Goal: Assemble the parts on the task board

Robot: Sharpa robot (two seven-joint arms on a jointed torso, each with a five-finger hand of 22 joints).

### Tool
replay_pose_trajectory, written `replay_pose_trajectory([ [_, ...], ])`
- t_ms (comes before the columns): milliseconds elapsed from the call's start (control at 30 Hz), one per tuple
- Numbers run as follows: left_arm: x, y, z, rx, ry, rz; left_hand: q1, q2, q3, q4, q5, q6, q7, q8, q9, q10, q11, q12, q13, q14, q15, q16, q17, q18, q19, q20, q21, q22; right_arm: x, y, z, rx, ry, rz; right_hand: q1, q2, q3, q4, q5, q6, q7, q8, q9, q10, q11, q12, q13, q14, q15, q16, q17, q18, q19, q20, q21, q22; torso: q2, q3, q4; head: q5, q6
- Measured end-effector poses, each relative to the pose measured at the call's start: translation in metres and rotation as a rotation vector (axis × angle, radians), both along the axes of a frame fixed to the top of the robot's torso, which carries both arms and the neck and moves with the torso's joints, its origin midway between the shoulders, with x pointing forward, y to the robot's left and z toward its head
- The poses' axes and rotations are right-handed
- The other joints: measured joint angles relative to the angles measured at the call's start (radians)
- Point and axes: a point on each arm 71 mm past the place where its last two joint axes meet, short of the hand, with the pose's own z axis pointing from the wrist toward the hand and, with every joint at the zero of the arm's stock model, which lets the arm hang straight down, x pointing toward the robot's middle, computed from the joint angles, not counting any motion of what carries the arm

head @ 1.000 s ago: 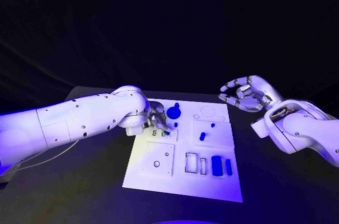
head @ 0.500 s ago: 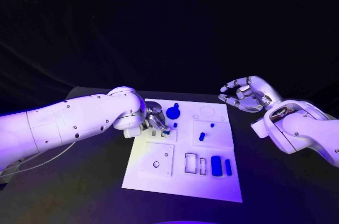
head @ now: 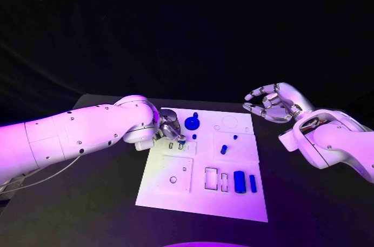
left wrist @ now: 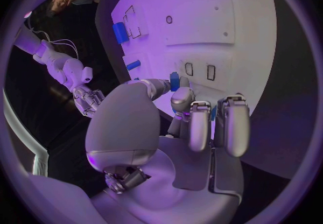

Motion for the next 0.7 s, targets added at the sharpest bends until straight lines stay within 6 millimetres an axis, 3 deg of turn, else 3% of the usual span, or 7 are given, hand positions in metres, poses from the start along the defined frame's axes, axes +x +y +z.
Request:
replay_pose_trajectory([
  [200,0.0014,0.0006,-0.0012,0.033,-0.022,-0.005,-0.01,-0.01,0.0,0.0,0.024,0.014,-0.007,0.0,0.001,0.009,-0.002,0.009,0.012,0.003,-0.005,0.0,0.0,0.0,0.0,0.0,0.0,0.0,0.0001,0.0,0.0,0.0,0.0,0.0,-0.003,-0.003,0.0,0.0,0.0,0.0,0.0,0.004,0.001,0.0,0.0,0.0,0.0,0.0,0.0,0.0,0.0,0.0,0.0,0.0,0.0,0.001,0.0,-0.0001,-0.0008,0.001,-0.002],
  [267,0.0017,0.0,-0.0021,0.044,-0.028,-0.008,-0.024,-0.013,0.0,0.0,0.039,0.022,-0.007,0.001,0.03,0.016,-0.002,0.013,0.015,0.003,-0.005,0.0,0.0,0.0,0.0,0.0,0.0,0.0,0.0001,0.0001,-0.0001,0.0,0.0,0.0,-0.004,-0.004,0.0,0.0,0.0,0.0,0.0,0.004,0.001,0.0,0.0,0.0,0.0,0.0,0.0,0.0,0.0,0.0,0.0,0.0,0.0,0.001,0.0,-0.0001,-0.001,0.002,-0.002],
  [367,0.0016,-0.0014,-0.0034,0.057,-0.033,-0.013,-0.03,-0.019,-0.003,-0.003,0.06,0.023,-0.008,0.004,0.03,0.018,-0.004,0.016,0.02,0.003,-0.005,0.0,0.0,0.0,0.0,0.0,0.0,0.0,0.0,0.0002,-0.0002,0.0,0.0,0.0,-0.004,-0.004,0.002,0.002,0.0,0.0,0.0,0.004,0.001,0.0,0.0,0.0,0.0,0.0,0.0,0.0,0.0,0.0,0.0,0.0,0.0,0.001,0.001,-0.0002,-0.0014,0.003,-0.004],
  [700,0.0018,-0.0022,-0.0084,0.087,-0.043,-0.017,-0.041,-0.022,-0.004,-0.004,0.075,0.03,-0.012,0.004,0.059,0.025,-0.004,0.021,0.025,0.003,-0.005,0.0,0.0,0.0,0.0,0.0,0.003,0.0,-0.0001,0.0005,-0.0002,0.0,0.0,0.001,-0.004,-0.004,0.003,0.003,0.0,0.0,0.0,0.004,0.001,0.0,0.0,0.0,0.0,0.0,0.0,0.0,0.0,0.0,0.0,0.0,0.0,0.001,0.001,-0.0001,-0.0015,0.004,-0.006],
])
